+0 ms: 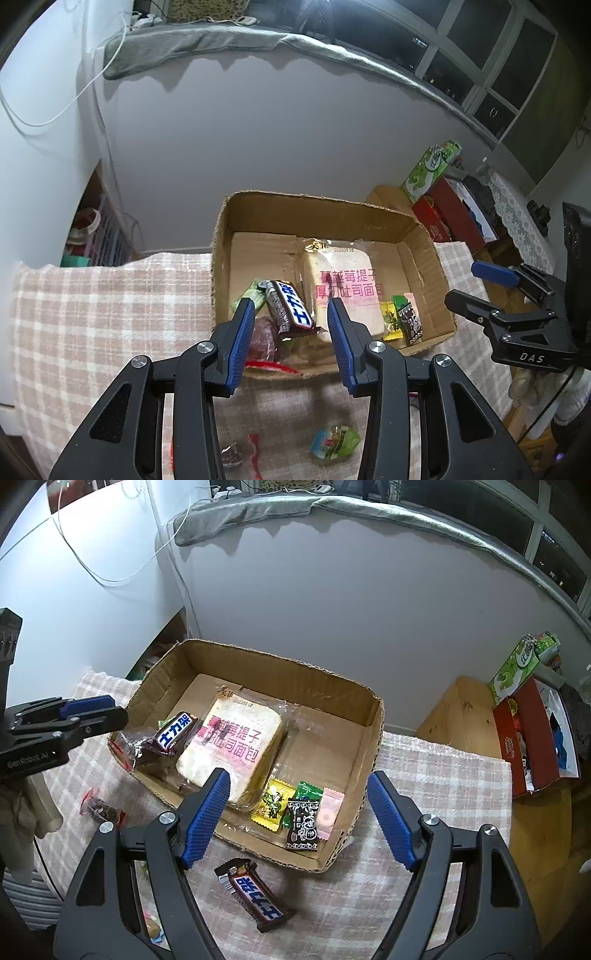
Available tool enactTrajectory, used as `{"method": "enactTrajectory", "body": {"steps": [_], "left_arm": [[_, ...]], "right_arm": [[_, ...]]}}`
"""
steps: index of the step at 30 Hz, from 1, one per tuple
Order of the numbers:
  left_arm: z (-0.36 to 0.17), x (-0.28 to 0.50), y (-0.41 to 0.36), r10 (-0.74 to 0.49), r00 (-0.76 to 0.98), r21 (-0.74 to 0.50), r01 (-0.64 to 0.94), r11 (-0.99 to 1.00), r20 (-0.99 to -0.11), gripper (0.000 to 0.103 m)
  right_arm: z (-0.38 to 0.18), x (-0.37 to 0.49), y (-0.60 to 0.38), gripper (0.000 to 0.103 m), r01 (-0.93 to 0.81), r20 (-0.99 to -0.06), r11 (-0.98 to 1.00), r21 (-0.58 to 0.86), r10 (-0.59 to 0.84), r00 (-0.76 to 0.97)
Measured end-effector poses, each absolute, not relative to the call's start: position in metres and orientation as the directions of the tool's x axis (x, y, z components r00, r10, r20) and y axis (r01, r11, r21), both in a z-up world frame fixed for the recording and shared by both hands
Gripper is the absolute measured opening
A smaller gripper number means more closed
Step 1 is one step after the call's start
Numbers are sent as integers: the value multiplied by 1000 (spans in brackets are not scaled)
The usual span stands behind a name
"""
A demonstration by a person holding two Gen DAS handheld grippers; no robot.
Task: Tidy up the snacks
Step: 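Withdraw both grippers from the box back over the remaining snacks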
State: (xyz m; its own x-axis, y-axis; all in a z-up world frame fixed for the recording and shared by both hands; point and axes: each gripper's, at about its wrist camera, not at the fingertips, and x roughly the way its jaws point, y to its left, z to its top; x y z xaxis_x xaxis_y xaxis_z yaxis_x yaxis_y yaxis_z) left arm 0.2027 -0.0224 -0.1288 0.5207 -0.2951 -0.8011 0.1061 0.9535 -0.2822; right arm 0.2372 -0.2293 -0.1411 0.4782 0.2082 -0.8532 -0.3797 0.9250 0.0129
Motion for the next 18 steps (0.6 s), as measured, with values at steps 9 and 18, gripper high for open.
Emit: {"method": "enactTrajectory", "body": {"steps": [9,18], "left_arm": [[-117,169,17,-290,545,-305,65,950,-787,39],[-131,126,36,-249,527,-287,10,958,-813,39]], "right_arm": [[-136,214,-230,79,-394,-844,918,43,245,478],[-137,180,-213,79,-440,-844,897,41,267,464]]}}
